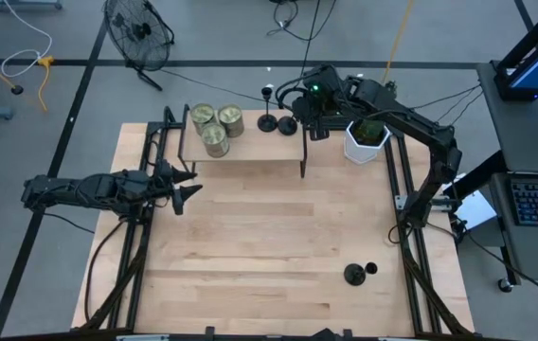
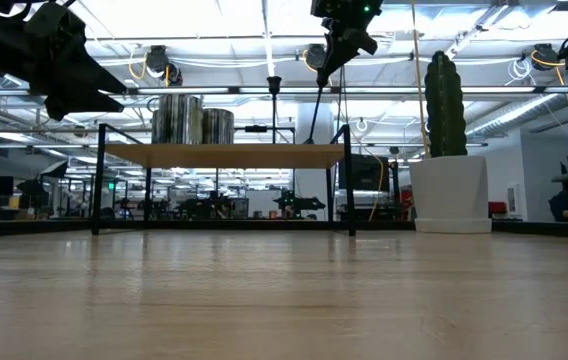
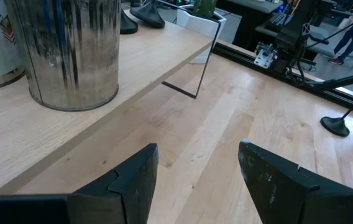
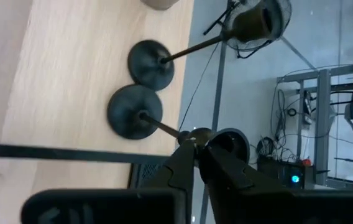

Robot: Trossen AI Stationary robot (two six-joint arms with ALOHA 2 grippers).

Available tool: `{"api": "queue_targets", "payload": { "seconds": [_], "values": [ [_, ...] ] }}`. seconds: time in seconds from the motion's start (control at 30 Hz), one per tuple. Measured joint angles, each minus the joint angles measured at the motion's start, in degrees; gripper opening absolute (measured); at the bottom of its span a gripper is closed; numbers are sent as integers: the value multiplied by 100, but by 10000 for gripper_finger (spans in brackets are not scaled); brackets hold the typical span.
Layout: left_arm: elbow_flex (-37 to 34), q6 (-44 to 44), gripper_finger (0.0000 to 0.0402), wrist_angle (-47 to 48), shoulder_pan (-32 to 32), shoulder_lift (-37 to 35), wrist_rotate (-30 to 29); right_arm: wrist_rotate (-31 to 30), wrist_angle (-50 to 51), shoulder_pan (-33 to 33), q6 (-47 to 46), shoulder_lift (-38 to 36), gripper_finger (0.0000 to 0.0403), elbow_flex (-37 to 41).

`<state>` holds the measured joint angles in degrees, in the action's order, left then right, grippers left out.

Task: Pick & Place candle stick holders
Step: Put the top black candle holder on the shelf, then put the black candle holder on the shelf

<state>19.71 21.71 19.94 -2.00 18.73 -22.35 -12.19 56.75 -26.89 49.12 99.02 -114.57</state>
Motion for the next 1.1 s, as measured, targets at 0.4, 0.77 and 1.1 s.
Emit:
{"api": "queue_targets", "payload": {
  "seconds": [0.4, 0.77, 1.1],
  "values": [
    [1, -46, 232, 0, -2, -1, 0, -147, 46, 0, 97, 24, 75, 20],
    [-1, -50, 232, 2, 0, 0, 0, -166, -235, 0, 154, 24, 125, 20],
    [1, -70, 232, 2, 0, -1, -2, -590, -560, 3, 280, 21, 153, 20]
  ]
}}
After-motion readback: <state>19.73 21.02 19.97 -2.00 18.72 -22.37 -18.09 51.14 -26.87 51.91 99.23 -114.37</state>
